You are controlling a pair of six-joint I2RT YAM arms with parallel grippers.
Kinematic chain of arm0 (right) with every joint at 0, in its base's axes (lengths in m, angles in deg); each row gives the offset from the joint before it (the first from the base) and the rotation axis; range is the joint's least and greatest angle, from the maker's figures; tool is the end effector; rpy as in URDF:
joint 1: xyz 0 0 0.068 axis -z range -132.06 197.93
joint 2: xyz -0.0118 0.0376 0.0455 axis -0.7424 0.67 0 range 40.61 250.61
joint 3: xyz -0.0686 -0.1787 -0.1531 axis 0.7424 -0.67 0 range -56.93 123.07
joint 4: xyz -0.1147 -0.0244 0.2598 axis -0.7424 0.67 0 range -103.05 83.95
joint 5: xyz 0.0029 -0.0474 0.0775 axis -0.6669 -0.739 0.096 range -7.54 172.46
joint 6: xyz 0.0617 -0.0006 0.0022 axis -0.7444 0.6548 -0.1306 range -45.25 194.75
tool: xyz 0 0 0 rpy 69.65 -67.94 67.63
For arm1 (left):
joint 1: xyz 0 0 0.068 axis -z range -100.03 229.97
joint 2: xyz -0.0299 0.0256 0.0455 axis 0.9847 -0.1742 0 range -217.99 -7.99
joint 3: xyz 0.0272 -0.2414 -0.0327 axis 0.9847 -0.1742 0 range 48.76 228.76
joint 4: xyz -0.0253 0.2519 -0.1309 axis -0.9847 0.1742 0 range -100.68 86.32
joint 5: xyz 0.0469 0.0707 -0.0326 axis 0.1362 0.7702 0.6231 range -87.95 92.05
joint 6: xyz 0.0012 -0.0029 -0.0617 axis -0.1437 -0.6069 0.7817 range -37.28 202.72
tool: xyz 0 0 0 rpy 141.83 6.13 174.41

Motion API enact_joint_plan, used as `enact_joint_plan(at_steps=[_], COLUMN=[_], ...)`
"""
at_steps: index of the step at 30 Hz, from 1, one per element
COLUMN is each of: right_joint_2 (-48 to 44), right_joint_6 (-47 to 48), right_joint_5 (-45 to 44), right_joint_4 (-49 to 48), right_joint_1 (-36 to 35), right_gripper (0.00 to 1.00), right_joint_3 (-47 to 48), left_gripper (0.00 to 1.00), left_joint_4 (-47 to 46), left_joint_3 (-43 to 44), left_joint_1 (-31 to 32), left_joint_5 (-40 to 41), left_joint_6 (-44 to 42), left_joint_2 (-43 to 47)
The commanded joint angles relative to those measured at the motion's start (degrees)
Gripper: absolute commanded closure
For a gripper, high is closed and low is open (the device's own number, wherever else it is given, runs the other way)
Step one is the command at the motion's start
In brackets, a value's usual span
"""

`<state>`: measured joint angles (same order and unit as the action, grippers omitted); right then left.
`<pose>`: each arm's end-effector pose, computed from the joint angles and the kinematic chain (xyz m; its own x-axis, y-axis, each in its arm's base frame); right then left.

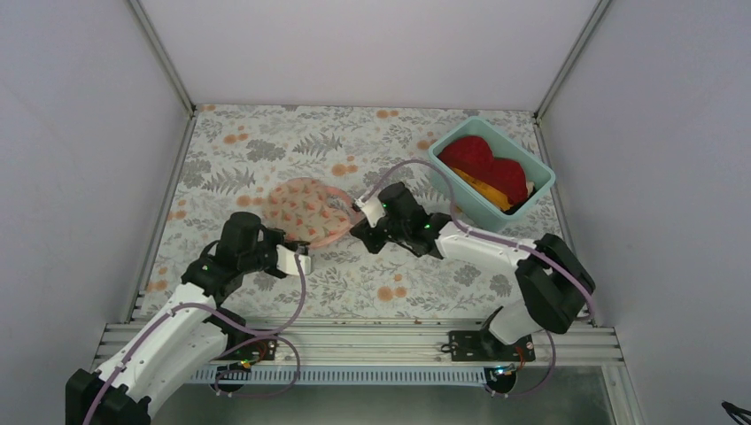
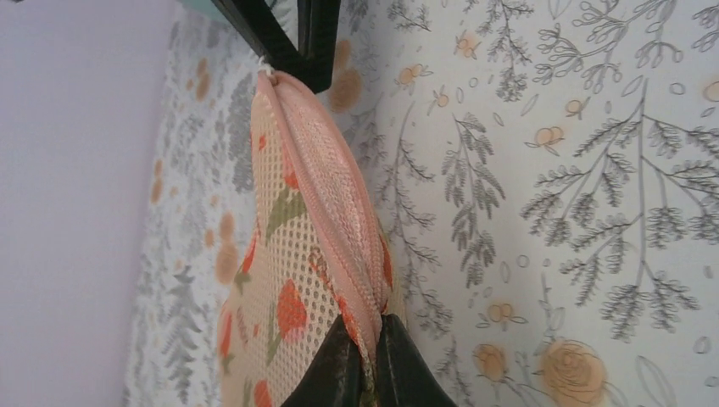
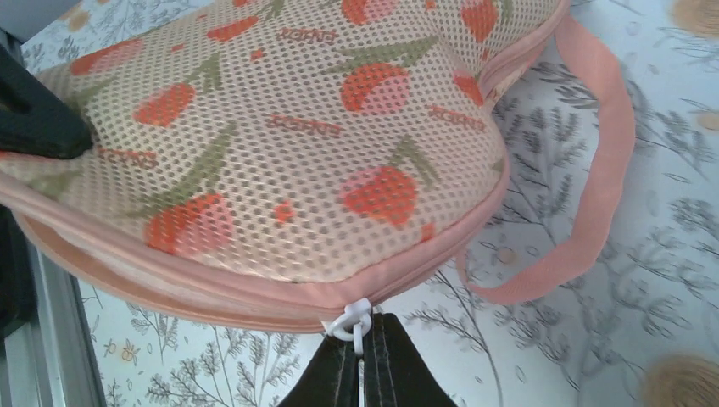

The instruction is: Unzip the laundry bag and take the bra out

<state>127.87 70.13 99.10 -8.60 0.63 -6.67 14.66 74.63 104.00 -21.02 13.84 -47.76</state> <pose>0.2272 0.2660 0.1555 -0.5159 -0.4453 -0.7318 -0.8108 0.5295 0.2494 0.1809 -0.1007 0.1834 0.3998 0.7614 -0.5104 0.7739 0.0179 0.6330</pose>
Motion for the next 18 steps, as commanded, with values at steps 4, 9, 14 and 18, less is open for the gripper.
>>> enact_joint_plan(at_steps=[4, 9, 14, 18], right_joint_2=[-7.1, -4.5, 1.0, 5.0], right_joint_6=[-1.8, -1.9, -3.0, -4.3], right_joint_5=[-4.1, -4.0, -0.2, 4.3], right_joint_4=[1.4, 0.9, -3.5, -7.5], right_joint_1=[3.1, -2.2, -6.3, -7.4], right_gripper=[0.96, 0.96, 0.96, 0.96], right_joint_3=[-4.6, -5.4, -2.6, 0.5], left_gripper=[0.98, 0.98, 0.88, 0.11], left_joint_4=[-8.2, -17.7, -17.6, -6.6], left_joint_3=[-4.5, -8.1, -8.7, -6.6], left_joint_1=[-0.5, -6.3, -14.7, -15.3], left_joint_5=[4.7, 2.8, 0.1, -2.1], left_joint_6=[-5.6, -6.7, -12.3, -19.0], left_joint_2=[0.0, -2.3, -5.6, -4.4])
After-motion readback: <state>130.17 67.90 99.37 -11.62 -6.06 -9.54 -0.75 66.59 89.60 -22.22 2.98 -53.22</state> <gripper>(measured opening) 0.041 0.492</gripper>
